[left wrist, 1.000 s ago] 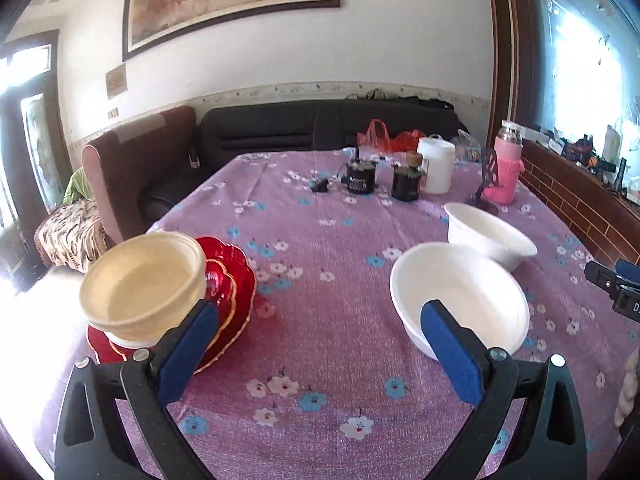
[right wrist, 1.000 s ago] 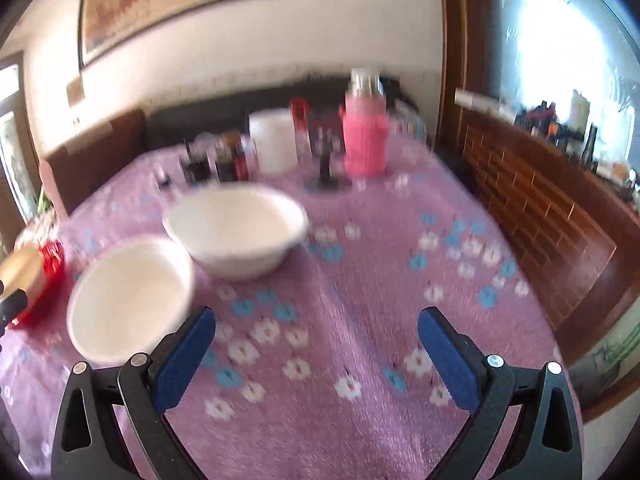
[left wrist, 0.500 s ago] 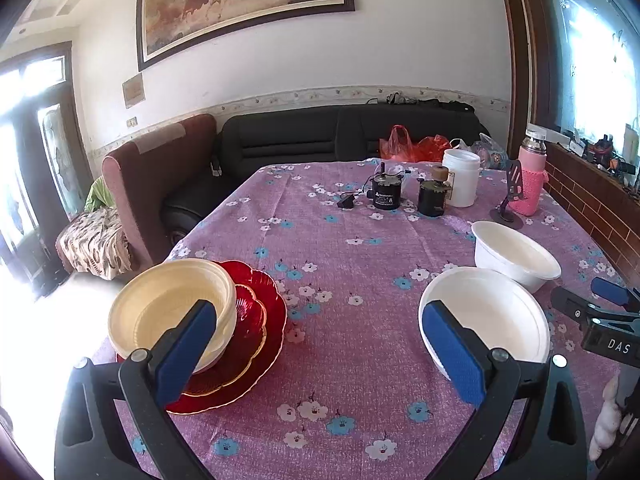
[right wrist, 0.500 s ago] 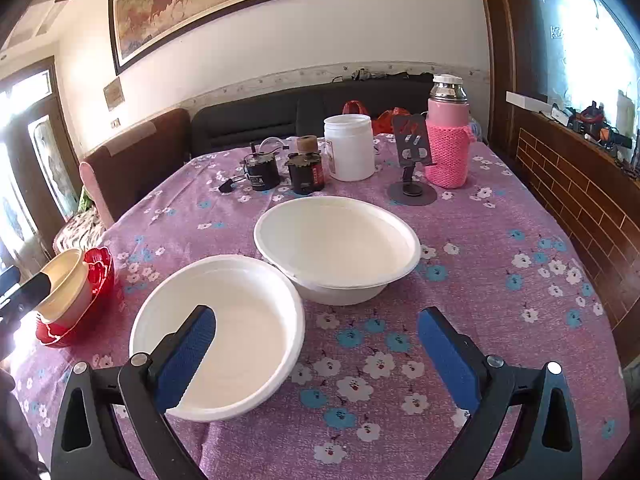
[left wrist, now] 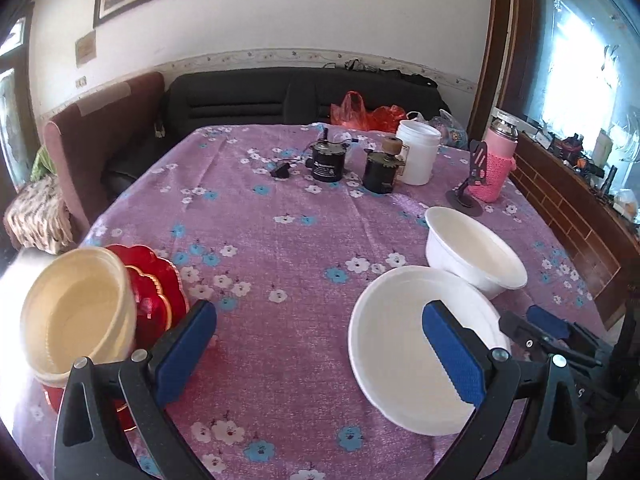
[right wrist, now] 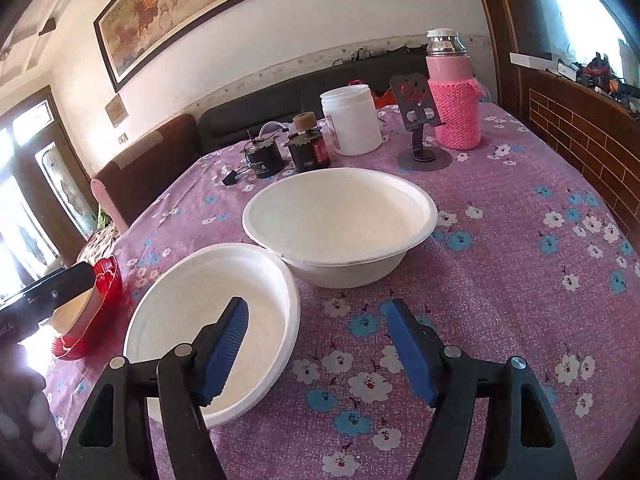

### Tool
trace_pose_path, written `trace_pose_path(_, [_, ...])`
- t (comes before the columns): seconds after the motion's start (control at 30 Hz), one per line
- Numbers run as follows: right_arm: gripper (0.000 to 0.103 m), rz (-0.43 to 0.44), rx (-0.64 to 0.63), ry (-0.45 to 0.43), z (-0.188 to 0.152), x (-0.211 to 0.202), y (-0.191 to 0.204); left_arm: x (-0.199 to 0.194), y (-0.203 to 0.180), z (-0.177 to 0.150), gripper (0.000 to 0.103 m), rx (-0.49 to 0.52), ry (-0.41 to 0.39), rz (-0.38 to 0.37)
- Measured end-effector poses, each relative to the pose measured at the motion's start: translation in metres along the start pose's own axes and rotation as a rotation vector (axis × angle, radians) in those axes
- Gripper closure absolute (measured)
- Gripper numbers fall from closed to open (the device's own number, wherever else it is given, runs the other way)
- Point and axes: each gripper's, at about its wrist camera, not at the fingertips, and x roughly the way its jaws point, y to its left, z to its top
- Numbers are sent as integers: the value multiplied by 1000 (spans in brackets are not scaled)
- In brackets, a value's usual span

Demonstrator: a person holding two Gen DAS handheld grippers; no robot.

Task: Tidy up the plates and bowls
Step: 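Move both grippers to the larger white bowl and grasp its rim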

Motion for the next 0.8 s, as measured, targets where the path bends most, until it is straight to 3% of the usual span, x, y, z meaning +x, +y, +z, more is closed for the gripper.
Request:
trace_pose_path(0.17, [29, 31, 7, 27, -2, 5, 2, 24, -8, 2, 0, 10, 44, -2])
trace_pose_path(0.27, [37, 53, 13, 50, -4, 10, 3, 40, -11, -3, 2, 13, 87, -21])
trace_pose_path(0.5, [44, 66, 5, 90, -8, 20, 8, 73, -13, -14, 39, -22, 211, -93])
trace_pose_path(0.63, [48, 69, -6, 102, -10, 24, 11, 78, -19, -18, 50, -7, 220, -93])
trace_pose_path(0.77, [52, 72, -11, 117, -12, 28, 14, 79, -23, -19, 53, 2, 215, -89])
trace_pose_path(0.8, [54, 72, -11, 119, -12, 29, 14, 79, -24, -19, 59, 6, 214, -88])
